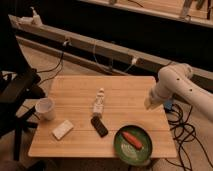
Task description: Move the arm in a circular motion
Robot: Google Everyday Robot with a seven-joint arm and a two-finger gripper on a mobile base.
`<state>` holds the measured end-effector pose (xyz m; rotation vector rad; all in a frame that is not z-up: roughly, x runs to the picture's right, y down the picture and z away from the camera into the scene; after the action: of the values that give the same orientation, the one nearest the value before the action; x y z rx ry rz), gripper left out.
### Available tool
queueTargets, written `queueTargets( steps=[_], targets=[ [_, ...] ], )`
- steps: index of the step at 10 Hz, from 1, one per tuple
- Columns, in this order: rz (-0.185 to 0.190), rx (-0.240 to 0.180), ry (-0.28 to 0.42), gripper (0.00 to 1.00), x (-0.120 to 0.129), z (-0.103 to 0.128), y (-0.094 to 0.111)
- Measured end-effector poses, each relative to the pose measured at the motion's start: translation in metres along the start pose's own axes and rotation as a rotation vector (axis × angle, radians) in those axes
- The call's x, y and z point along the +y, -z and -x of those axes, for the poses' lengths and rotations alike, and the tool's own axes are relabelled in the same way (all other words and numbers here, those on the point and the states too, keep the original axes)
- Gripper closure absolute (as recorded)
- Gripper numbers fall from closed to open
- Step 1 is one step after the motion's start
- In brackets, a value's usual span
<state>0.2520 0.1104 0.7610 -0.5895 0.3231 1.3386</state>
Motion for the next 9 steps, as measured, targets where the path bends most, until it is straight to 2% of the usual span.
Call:
queueTargets(
  steps=[2, 3, 5, 7, 9],
  targets=[
    [0.003, 0.033, 0.047, 1.00, 0.023, -0.002, -0.018],
    [0.011, 0.047, 0.075, 1.00, 0.039, 0.000, -0.031],
    [0.024, 0.058, 0.128, 1.00, 0.065, 0.007, -0.043],
    [0.042, 0.054, 0.192, 1.00, 0.086, 0.025, -0.045],
    [0.060, 0.052, 0.215, 1.00, 0.091, 0.053, -0.048]
  ],
)
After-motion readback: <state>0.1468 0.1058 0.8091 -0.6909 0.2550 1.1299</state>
